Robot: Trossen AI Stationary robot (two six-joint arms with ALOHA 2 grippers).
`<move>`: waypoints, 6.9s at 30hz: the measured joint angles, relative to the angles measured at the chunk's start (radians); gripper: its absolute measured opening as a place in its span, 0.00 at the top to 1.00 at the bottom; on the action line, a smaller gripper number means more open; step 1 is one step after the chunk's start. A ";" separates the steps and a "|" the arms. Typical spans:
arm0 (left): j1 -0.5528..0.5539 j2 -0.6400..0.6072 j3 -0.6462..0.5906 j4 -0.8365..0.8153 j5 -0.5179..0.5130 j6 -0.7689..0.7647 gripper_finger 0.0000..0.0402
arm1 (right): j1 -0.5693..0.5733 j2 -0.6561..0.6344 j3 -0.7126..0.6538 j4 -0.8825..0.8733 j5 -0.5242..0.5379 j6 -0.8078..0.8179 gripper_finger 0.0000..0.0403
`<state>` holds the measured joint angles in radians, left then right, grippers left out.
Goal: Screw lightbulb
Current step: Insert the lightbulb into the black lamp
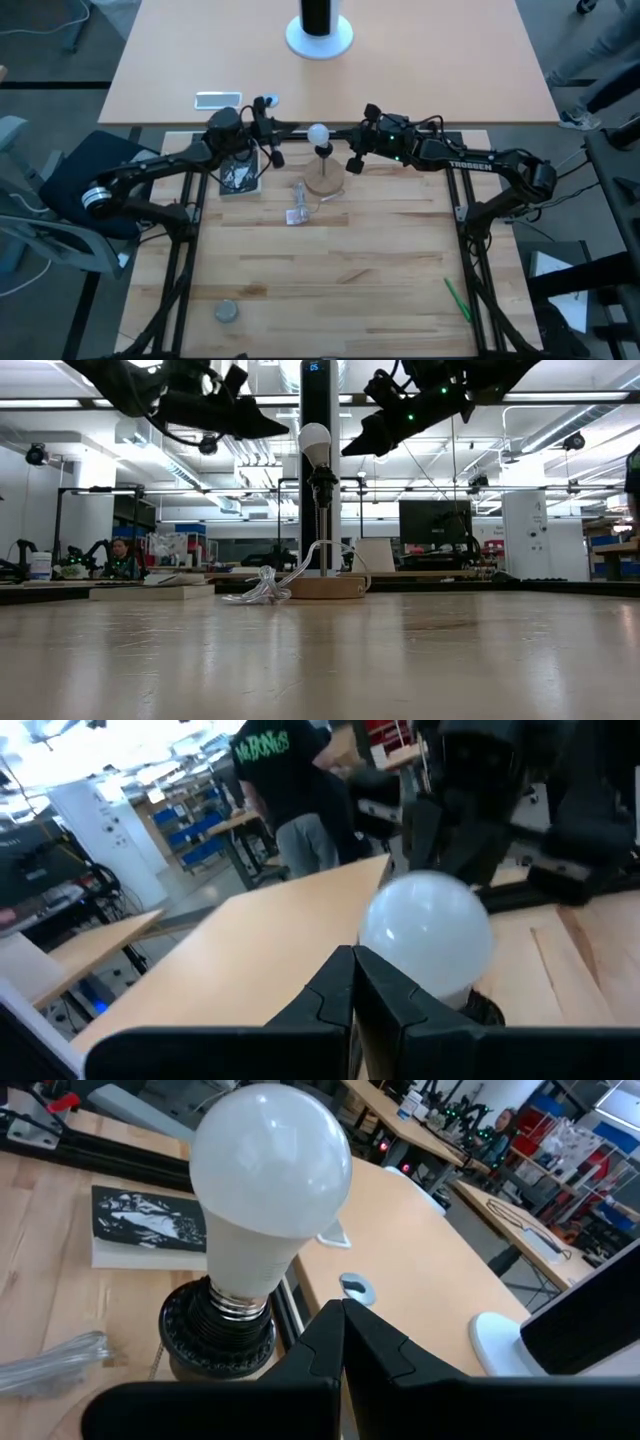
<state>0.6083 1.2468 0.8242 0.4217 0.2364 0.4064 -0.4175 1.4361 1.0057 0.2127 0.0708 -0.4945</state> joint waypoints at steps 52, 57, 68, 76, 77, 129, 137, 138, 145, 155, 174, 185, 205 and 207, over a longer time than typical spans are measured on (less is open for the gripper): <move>-0.012 0.162 -0.002 0.180 0.125 -0.019 1.00 | 0.000 0.001 0.001 0.075 -0.124 -0.011 1.00; -0.012 0.180 -0.002 0.201 0.107 -0.025 1.00 | 0.000 0.001 0.001 0.073 -0.124 -0.002 1.00; -0.012 0.185 -0.001 0.215 0.106 -0.026 1.00 | 0.012 -0.001 0.003 0.035 -0.132 -0.004 1.00; -0.014 0.185 -0.001 0.211 0.070 -0.026 1.00 | 0.017 -0.001 0.003 0.023 -0.134 -0.004 1.00; -0.014 0.185 -0.001 0.207 0.068 -0.026 1.00 | 0.017 -0.001 0.003 0.022 -0.132 -0.004 1.00; -0.017 0.104 -0.002 0.084 -0.019 0.015 1.00 | -0.007 -0.016 0.001 0.003 0.049 -0.029 1.00; -0.014 0.161 -0.001 0.134 -0.041 0.039 1.00 | -0.046 0.021 0.001 0.069 -0.055 -0.014 1.00; -0.014 0.167 0.002 0.136 -0.041 0.038 1.00 | -0.046 0.025 0.001 0.072 -0.068 -0.014 1.00; -0.016 0.189 0.043 0.140 0.040 0.027 1.00 | -0.041 0.033 0.001 0.082 -0.121 -0.016 1.00; -0.019 0.191 0.044 0.137 0.043 0.005 1.00 | -0.022 0.029 0.001 0.076 -0.128 -0.015 1.00; -0.018 0.074 0.042 -0.124 0.135 0.022 1.00 | -0.016 -0.003 0.001 0.023 -0.019 0.001 1.00; -0.021 0.094 0.045 -0.080 0.218 0.007 1.00 | 0.002 -0.006 0.002 0.055 -0.107 -0.031 1.00; -0.019 0.126 0.045 0.014 0.159 -0.018 1.00 | 0.017 -0.007 0.002 0.053 -0.099 -0.014 1.00; -0.019 0.126 0.045 0.014 0.159 -0.023 1.00 | 0.017 -0.007 0.002 0.052 -0.099 -0.009 1.00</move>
<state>0.5892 1.3731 0.8692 0.4355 0.3950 0.3832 -0.4004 1.4292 1.0073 0.2649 -0.0284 -0.5036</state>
